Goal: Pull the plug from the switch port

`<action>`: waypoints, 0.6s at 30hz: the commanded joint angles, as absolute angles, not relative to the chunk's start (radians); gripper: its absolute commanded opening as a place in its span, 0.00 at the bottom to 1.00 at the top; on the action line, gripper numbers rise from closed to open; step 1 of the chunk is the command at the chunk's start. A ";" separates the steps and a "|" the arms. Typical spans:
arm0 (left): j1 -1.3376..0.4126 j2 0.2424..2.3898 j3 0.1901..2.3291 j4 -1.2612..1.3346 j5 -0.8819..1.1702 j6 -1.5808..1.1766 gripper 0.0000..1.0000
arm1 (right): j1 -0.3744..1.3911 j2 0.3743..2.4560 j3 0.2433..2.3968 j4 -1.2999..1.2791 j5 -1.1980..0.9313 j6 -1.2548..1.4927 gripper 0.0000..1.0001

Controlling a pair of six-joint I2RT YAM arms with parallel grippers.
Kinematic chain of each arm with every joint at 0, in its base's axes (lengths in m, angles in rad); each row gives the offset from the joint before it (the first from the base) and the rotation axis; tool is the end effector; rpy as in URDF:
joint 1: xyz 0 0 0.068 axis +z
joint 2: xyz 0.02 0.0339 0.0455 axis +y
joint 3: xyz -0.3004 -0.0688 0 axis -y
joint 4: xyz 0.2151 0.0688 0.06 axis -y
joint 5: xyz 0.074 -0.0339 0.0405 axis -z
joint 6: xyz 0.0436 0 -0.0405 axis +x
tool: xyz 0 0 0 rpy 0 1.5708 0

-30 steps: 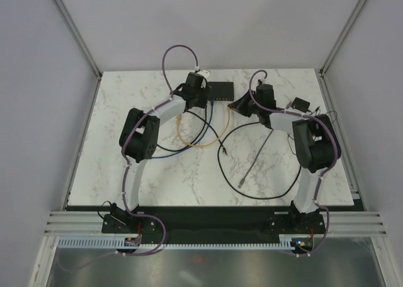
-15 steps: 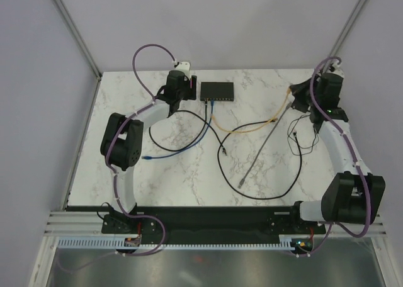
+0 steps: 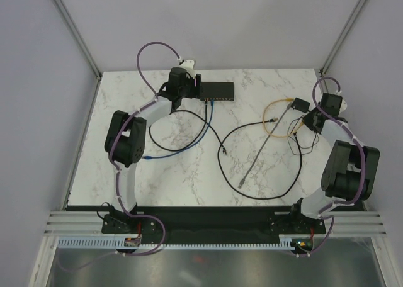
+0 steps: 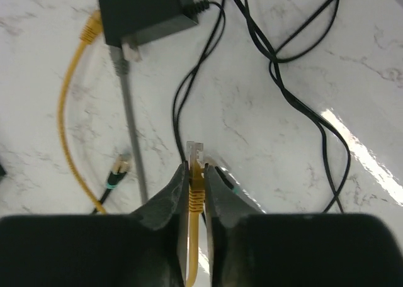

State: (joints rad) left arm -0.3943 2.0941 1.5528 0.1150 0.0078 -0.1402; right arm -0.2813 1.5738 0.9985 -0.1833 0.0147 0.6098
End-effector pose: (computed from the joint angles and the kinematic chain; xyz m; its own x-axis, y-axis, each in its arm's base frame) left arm 0.4545 -0.1895 0.2657 -0.4326 0.0287 -0.9011 0.3335 0.9337 -0.1304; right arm 0.3066 -0.0893 0.2663 -0.3769 0.7050 -0.6008 0.6144 0.6757 0.4074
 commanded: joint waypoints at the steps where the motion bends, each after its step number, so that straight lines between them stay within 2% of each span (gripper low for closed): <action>1: -0.393 2.138 1.641 0.092 0.078 -0.160 0.69 | -0.261 1.586 0.994 -0.135 0.061 0.554 0.24; 2: -0.394 2.146 1.654 0.081 0.086 -0.160 0.68 | -0.249 1.589 1.021 -0.144 0.125 0.539 0.33; 3: -0.394 2.152 1.664 0.065 0.090 -0.161 0.68 | -0.215 1.591 1.040 -0.179 0.162 0.526 0.53; 4: -0.394 2.163 1.678 0.060 0.094 -0.161 0.68 | -0.197 1.594 1.060 -0.190 0.199 0.505 0.63; 5: -0.394 2.166 1.684 0.055 0.098 -0.163 0.68 | -0.177 1.597 1.092 -0.192 0.242 0.497 0.68; 10: -0.394 2.169 1.693 0.048 0.092 -0.158 0.68 | 0.033 1.647 1.233 -0.203 0.344 0.466 0.70; 14: -0.396 2.181 1.712 0.034 0.095 -0.156 0.67 | 0.139 1.791 1.391 -0.132 0.125 0.517 0.72; 18: -0.403 2.207 1.756 0.006 0.097 -0.120 0.64 | 0.219 1.931 1.427 0.095 -0.168 0.688 0.69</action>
State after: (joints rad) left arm -0.3950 2.1826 1.6936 0.0227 0.0834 -0.1398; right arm 0.1875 1.8339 1.4082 -0.0578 0.0574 0.5598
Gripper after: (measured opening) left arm 0.650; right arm 0.698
